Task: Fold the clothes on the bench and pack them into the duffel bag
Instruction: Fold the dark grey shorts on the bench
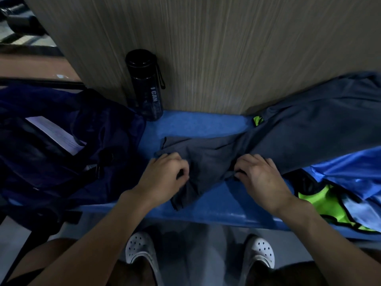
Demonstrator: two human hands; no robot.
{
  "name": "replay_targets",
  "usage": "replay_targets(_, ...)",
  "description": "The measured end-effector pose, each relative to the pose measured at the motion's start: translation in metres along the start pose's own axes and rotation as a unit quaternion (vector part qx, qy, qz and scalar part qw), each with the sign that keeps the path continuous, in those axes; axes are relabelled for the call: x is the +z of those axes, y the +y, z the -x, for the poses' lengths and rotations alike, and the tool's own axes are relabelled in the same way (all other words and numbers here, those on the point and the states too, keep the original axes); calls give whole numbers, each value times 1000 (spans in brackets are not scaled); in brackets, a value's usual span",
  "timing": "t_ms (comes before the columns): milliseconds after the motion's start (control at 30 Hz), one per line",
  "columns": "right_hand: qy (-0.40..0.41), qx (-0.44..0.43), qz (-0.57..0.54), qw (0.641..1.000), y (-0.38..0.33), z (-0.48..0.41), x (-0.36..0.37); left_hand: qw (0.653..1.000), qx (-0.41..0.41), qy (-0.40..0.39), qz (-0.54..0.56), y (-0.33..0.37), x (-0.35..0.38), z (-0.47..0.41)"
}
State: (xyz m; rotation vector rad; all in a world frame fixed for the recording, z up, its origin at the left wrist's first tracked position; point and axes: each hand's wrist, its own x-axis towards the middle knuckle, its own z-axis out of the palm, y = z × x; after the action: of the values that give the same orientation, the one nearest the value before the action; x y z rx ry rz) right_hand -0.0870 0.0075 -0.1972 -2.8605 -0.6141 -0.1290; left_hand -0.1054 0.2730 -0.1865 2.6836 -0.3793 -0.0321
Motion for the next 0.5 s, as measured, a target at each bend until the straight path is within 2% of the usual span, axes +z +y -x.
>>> replay_targets(100, 60, 8, 12, 998, 8, 9, -14, 979, -52, 136, 141, -7, -9, -4)
replay_targets(167, 44, 10, 55, 997, 17, 21, -21, 968, -50, 187, 157, -9, -15, -5)
replay_targets(233, 11, -4, 104, 995, 22, 36, -22, 974, -27, 180, 135, -10, -12, -5)
replay_targets(300, 2, -8, 104, 995, 22, 44, -22, 978, -19, 161, 128, -10, -6, -5)
replay_targets(433, -23, -29, 20, 999, 8, 36, -19, 975, -96, 130, 154, -7, -2, 0)
replay_targets(500, -68, -56, 15, 996, 2, 31, -10, 982, -142, 65, 109, -11, 3, 4)
